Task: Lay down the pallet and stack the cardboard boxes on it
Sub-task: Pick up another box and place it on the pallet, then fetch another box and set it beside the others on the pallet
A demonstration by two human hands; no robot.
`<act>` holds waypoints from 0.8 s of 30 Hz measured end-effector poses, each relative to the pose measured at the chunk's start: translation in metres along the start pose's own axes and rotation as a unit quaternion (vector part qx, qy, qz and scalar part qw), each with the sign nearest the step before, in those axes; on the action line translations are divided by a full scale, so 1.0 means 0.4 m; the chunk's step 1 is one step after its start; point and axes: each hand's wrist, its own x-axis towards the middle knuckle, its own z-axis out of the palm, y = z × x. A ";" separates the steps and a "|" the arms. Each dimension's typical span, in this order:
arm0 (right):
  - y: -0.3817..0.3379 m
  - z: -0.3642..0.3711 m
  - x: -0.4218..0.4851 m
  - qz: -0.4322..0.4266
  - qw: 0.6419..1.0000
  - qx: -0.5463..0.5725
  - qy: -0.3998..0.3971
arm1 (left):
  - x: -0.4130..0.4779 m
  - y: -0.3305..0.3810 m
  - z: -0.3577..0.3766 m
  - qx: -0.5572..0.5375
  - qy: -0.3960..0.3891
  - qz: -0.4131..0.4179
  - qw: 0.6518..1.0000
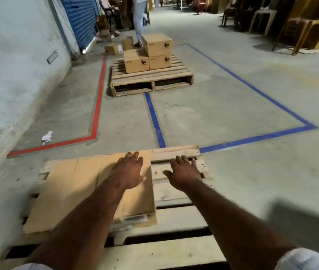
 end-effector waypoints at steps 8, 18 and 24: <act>0.585 -0.339 -0.421 0.183 0.981 0.062 0.028 | 0.037 0.591 -0.330 0.000 -0.056 0.107 0.993; 1.134 -0.641 -1.136 0.488 0.856 0.163 0.047 | -0.176 1.476 -0.723 -0.098 -0.131 0.266 0.950; 1.374 -0.609 -1.378 0.606 0.764 0.217 0.039 | -0.265 1.836 -0.668 -0.189 -0.235 0.235 0.924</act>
